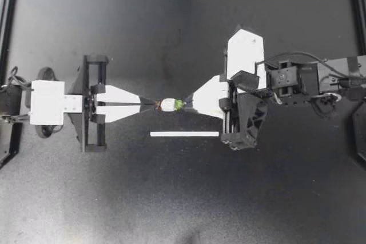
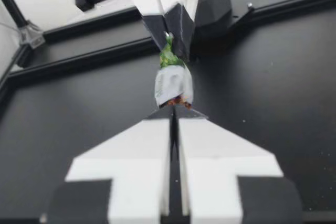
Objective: Pick up the candy and unwrap it.
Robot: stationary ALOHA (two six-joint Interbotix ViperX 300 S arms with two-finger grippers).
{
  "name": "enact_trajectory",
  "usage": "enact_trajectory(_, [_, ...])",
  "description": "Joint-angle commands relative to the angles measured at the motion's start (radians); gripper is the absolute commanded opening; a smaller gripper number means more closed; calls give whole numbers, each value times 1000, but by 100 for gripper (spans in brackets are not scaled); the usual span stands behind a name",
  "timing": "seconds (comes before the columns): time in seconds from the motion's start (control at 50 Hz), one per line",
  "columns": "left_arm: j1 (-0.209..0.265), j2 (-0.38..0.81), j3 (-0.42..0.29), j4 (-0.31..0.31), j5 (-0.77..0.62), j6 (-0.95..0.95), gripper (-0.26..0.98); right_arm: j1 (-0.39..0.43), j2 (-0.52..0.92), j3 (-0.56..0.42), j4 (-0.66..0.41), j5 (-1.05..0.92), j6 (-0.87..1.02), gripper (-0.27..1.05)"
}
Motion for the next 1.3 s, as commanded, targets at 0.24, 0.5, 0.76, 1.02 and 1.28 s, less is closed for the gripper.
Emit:
enact_trajectory(0.24, [3, -15, -26, -2, -14, -9, -16, 5, -21, -3, -9, -15, 5, -20])
enact_trajectory(0.5, [3, -44, -2, -29, -8, -9, -16, 14, -97, 81, 2, -29, 25, -20])
enact_trajectory(0.76, [2, -14, -32, -31, -8, -9, -16, 17, -63, 63, 0, -83, 20, -20])
enact_trajectory(1.02, [2, -18, 12, -31, -21, -2, -16, 17, -61, 58, 2, -118, 26, -20])
enact_trajectory(1.28, [3, -32, 77, -32, -14, -17, -16, 17, -84, 78, 6, -138, 49, -20])
